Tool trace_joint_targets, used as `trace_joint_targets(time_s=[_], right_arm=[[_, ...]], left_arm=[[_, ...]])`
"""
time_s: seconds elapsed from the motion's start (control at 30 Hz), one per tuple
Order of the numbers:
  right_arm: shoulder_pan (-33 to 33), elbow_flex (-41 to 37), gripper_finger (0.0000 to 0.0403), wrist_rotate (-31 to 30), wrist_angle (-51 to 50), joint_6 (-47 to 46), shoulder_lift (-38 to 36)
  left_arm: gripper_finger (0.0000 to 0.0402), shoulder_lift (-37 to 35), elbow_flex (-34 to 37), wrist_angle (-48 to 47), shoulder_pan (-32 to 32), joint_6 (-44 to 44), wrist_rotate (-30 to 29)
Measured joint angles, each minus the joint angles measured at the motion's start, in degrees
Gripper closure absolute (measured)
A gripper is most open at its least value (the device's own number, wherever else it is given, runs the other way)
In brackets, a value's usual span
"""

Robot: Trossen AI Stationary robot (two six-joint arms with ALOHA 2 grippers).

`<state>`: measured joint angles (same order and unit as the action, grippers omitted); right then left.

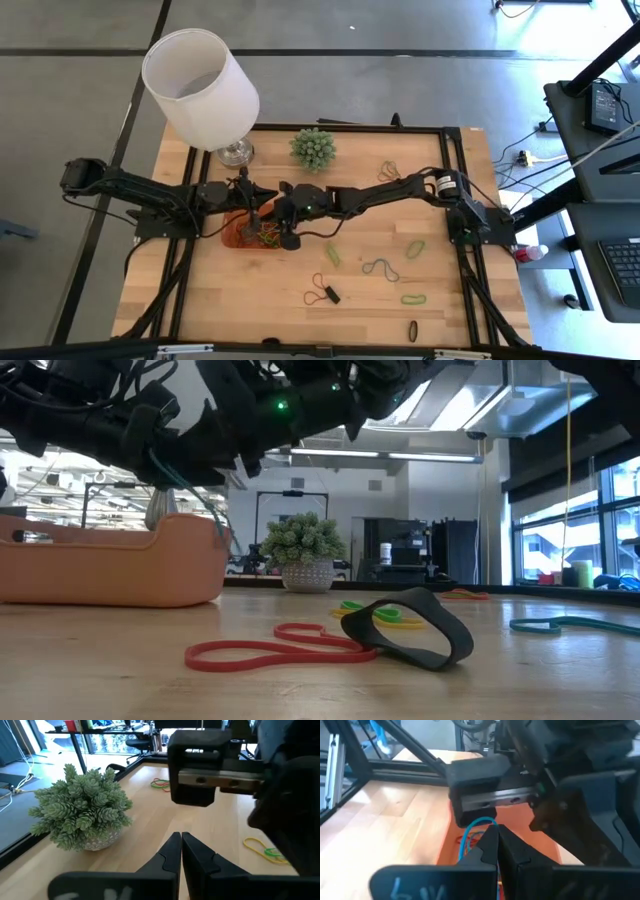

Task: Pick and place rubber bands into bin
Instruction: Put the blue rubber band into the orange bin

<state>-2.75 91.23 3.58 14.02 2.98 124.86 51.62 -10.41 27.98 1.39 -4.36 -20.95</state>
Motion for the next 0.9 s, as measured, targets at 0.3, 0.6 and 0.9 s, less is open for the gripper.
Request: trace_joint_targets(time_s=[0.3,0.6,0.9], right_arm=[[-0.8,4.2,0.0402,-1.8,-3.7,6.5,0.0],[-0.8,4.6,0.0402,-2.5,-5.6,6.9,0.1],[-0.8,4.7,0.0402,-7.4,-17.6,8.8,-4.2]], left_arm=[[0.0392,0.0,0.0,0.1,0.0,0.0,0.3],[0.0395,0.0,0.0,0.0,0.0,0.0,-0.1],[0.0391,0.0,0.0,0.8,0.0,0.0,-0.2]])
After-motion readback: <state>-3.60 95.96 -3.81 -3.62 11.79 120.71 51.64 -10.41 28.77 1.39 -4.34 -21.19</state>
